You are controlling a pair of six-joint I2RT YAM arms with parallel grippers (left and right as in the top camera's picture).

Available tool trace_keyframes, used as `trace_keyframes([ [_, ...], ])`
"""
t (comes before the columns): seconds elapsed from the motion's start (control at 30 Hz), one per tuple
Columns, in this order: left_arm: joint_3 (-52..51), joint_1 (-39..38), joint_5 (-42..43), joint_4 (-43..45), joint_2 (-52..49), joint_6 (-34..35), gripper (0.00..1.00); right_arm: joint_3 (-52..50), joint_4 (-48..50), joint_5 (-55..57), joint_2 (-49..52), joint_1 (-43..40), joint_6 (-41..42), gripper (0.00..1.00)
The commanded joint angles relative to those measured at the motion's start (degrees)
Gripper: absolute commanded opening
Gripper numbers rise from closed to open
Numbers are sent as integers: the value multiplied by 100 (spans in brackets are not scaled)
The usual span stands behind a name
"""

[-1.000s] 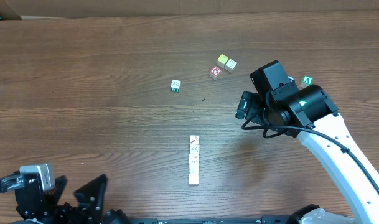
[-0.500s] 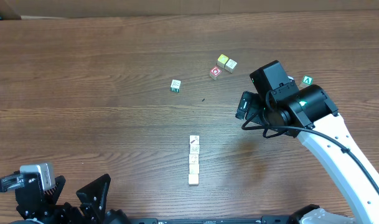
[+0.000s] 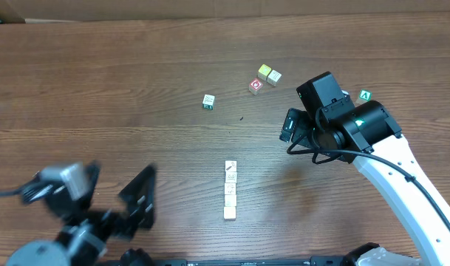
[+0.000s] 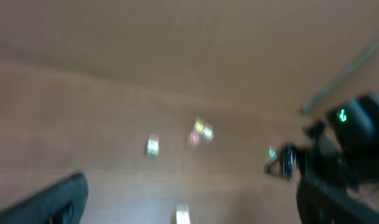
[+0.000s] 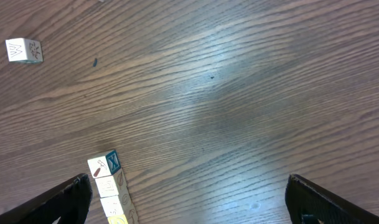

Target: Flip 5 blocks

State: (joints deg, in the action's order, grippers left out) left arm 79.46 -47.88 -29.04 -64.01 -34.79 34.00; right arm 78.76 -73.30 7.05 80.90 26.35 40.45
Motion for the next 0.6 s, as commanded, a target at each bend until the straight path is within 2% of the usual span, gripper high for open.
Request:
trace_keyframes([
  [0.0, -1093, 763, 896, 1469, 243, -2380, 100, 111, 13, 83, -55, -7, -20, 100],
  [0.1, -2295, 1725, 2238, 3193, 573, -2990, 100, 111, 13, 83, -55, -7, -20, 100],
  [0.3, -4607, 3346, 4393, 5814, 1344, -2970, 100, 111, 13, 83, -55, -7, -20, 100],
  [0.4, -5622, 3768, 4656, 6583, 1945, -2973, 100, 111, 11, 83, -55, -7, -20, 100],
  [0.57, -6708, 4098, 4478, 6876, 2855, -2977, 100, 111, 13, 83, -55, -7, -20, 100],
])
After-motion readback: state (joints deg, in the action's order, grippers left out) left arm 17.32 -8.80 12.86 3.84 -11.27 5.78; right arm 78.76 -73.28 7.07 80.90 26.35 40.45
